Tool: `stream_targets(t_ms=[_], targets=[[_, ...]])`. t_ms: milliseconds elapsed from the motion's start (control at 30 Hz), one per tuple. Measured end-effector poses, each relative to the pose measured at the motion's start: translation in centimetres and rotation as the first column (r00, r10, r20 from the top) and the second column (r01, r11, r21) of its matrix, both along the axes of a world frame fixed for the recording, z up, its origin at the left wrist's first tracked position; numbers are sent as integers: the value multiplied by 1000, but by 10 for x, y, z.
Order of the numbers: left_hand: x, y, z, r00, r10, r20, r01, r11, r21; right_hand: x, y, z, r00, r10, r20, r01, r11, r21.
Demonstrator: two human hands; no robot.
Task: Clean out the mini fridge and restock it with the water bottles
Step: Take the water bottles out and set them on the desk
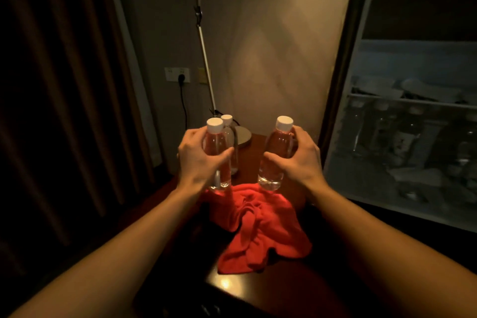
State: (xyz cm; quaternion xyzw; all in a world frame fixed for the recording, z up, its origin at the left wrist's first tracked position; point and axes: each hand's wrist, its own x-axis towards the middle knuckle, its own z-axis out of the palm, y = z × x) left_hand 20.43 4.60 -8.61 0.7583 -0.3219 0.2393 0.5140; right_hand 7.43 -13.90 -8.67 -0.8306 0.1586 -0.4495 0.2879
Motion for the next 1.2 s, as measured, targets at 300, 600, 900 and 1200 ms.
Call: stream_targets(t_ms=[300, 600, 900, 1200], targets=[[65, -4, -32, 992, 113, -56, -112, 993, 27, 71, -13, -23, 999, 11, -36, -8, 997, 71], [87, -25, -39, 997, 50, -57, -48, 998, 36, 110, -25, -36, 996, 16, -88, -8, 996, 93], [61, -13, -23, 994, 91, 52, -91, 996, -2, 85, -19, -28, 981, 40, -191, -5, 983, 182], [-45, -44, 4, 939, -162, 302, 107, 976, 192, -16, -16, -5, 976, 23, -217, -4, 996, 84]])
